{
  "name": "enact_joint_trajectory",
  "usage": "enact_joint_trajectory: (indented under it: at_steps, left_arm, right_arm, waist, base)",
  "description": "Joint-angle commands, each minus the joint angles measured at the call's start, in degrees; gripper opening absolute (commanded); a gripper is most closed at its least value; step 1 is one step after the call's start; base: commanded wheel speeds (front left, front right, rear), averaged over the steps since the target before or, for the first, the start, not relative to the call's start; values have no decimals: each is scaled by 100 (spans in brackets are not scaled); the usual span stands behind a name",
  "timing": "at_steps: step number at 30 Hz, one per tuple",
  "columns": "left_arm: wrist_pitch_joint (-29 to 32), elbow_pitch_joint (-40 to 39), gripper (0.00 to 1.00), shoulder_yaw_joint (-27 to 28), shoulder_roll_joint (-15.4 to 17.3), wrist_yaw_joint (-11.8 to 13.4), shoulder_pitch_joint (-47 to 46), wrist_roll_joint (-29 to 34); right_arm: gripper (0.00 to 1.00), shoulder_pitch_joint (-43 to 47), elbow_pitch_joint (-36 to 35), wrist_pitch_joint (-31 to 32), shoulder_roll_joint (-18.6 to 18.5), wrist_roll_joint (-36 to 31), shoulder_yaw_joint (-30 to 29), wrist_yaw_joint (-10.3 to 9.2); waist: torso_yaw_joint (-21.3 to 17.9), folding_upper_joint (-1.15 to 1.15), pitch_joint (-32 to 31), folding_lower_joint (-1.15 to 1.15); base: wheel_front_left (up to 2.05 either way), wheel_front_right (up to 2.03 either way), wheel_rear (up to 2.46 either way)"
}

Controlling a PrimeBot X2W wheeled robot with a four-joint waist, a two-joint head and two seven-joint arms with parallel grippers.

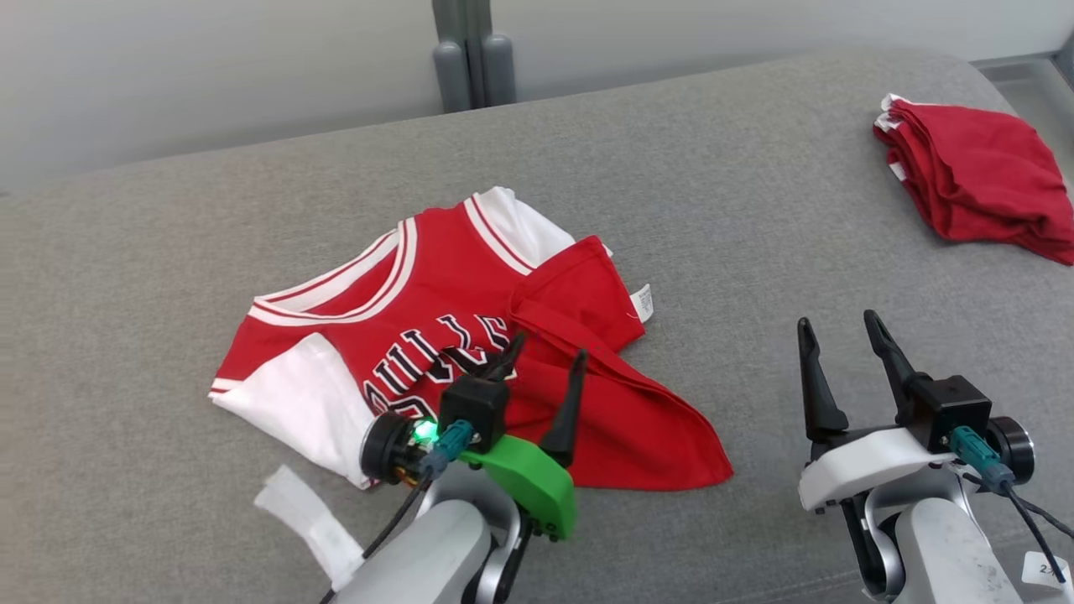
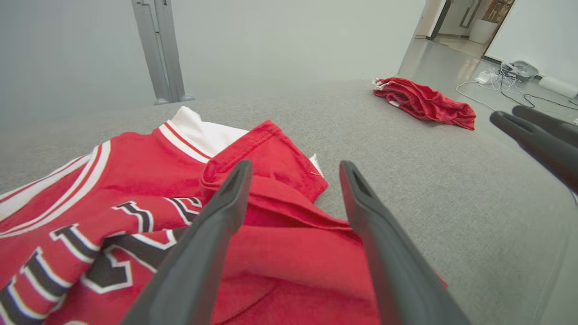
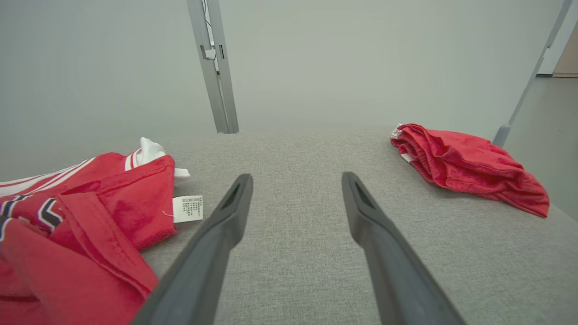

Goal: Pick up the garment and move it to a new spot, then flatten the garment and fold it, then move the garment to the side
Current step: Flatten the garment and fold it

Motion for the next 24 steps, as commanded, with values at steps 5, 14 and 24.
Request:
enact_joint_trajectory:
  at_steps: [5, 14, 24]
  left_arm:
    - [-16, -223, 100, 770, 144, -27, 622, 428]
    - [-17, -1006, 100, 2189, 255, -22, 1518, 985]
    - [-16, -1584, 100, 2964, 67, -230, 1946, 1444]
  right_arm:
    - [100, 94, 77, -18, -13, -17, 129, -9]
    - [100, -245, 463, 185, -14, -78, 686, -9]
    - [100, -1312, 1470, 947, -15, -278, 1570, -9]
  waist:
    - [437, 0, -262, 0]
    - [740, 0, -239, 0]
    - [1233, 0, 13, 0]
  base:
    - [0, 0, 0]
    - [0, 0, 0]
    - [0, 0, 0]
